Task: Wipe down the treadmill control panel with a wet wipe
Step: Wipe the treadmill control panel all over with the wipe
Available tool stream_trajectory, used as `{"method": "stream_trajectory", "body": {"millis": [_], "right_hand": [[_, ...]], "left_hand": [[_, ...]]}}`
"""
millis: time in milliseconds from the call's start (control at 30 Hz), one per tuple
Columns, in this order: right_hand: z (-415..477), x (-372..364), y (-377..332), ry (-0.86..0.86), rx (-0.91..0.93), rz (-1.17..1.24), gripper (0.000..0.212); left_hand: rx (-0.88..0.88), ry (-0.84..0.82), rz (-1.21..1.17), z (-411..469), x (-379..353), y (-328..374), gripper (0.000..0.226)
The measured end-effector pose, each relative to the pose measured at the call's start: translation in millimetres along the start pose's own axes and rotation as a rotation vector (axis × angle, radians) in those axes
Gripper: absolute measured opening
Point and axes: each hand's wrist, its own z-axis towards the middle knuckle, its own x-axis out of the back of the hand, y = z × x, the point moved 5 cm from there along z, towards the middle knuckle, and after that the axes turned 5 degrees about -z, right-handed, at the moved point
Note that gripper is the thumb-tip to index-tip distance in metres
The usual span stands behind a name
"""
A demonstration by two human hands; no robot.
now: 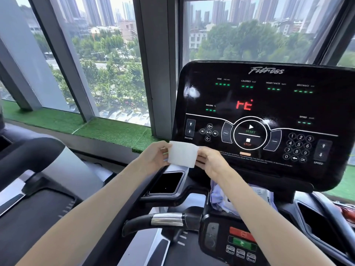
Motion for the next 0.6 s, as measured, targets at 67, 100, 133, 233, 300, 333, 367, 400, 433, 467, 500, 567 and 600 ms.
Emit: {"method": "stream_trajectory", "body": {"millis": [67,100,133,233,300,333,367,400,433,467,500,567,600], "right_hand": [[3,6,2,0.049,-0.006,-0.156,0.014],[3,9,3,0.078,-0.006,-0.212,0.012],[3,11,4,0.092,-0.011,-0.226,0.011],[3,8,4,0.055,-0.029,-0.216,0.008],[2,-1,5,-0.038,-0.061,-0.157,0.009],[2,-6,6,-0.085,-0.079,-0.109,0.01],[2,-10,7,-0.115,-0.083,-0.07,0.011],[3,-13,9,-0.13,-0.071,-0.051,0.012],[4,-14,10,-0.129,-0.052,-0.047,0.013],[4,-14,11,-0.115,-0.034,-0.053,0.012],[4,-14,12,-0.094,-0.022,-0.057,0.01],[4,-15,14,-0.078,-0.021,-0.047,0.008],[4,-17,15,-0.081,-0.027,-0.048,0.009]], "left_hand": [[-0.029,0.027,0.033,1,-3,2,0.006],[-0.048,0.045,0.061,3,-3,4,0.005],[-0.061,0.052,0.083,3,-4,6,0.004],[-0.106,0.042,0.174,3,-6,12,0.006],[-0.14,0.012,0.249,3,-12,12,0.017],[-0.149,-0.019,0.265,3,-16,10,0.023],[-0.151,-0.054,0.271,1,-20,9,0.024],[-0.151,-0.085,0.273,0,-23,7,0.021],[-0.146,-0.101,0.264,-1,-23,6,0.017],[-0.139,-0.115,0.253,0,-22,5,0.015],[-0.131,-0.127,0.248,-1,-20,5,0.015],[-0.113,-0.157,0.245,0,-16,4,0.017],[-0.113,-0.17,0.251,0,-15,3,0.017]]}}
